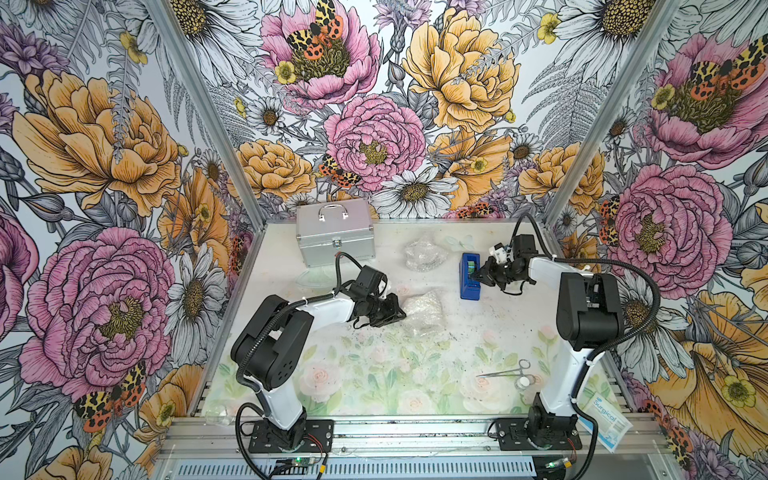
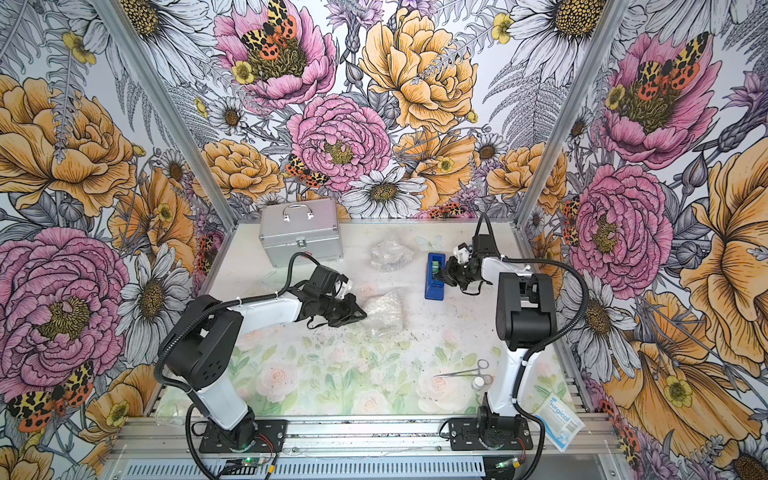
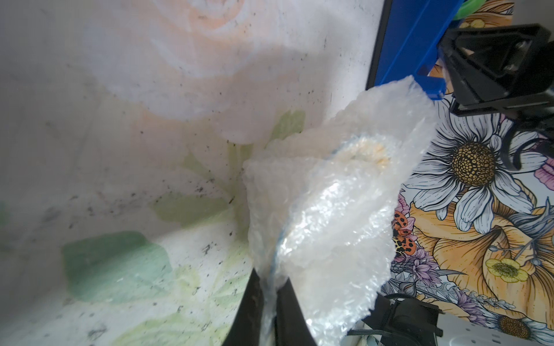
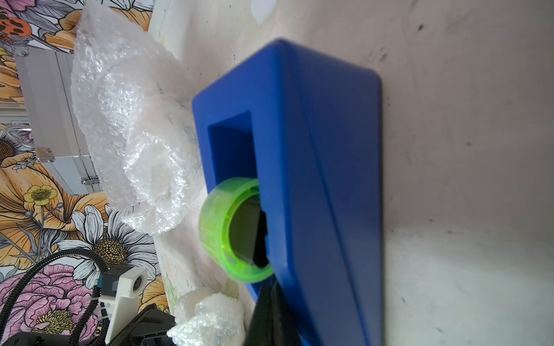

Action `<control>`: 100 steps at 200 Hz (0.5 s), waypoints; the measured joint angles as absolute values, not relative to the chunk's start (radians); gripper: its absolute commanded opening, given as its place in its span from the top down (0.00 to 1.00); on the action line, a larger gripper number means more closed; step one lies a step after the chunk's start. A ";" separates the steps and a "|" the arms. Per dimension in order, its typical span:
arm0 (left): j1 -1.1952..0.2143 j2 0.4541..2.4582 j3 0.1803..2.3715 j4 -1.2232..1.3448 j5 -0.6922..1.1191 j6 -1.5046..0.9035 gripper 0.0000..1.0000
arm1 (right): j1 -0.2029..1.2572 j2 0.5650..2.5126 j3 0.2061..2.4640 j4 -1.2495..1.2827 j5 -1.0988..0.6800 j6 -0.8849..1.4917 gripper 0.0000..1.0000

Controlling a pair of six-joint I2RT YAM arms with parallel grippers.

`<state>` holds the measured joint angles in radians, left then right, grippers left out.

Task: Wrap bowls in bubble wrap
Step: Tear off the tape using the Tape Cutter.

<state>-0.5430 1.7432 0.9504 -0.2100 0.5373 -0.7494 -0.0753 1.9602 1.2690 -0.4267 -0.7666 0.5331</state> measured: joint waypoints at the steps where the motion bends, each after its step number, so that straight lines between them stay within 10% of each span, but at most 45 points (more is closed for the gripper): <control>1: -0.543 1.743 0.950 -0.210 0.537 -0.749 0.90 | -0.075 1.960 1.268 -0.425 -0.767 0.535 1.00; 100: -0.543 1.743 0.950 -0.213 0.528 -0.749 0.92 | -0.062 1.856 1.226 -0.360 -0.772 0.638 1.00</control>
<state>-0.5430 1.7432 0.9501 -0.2127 0.5278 -0.7486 -0.0620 1.8561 1.2259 -0.3595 -0.7719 0.6376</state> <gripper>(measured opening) 0.089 0.047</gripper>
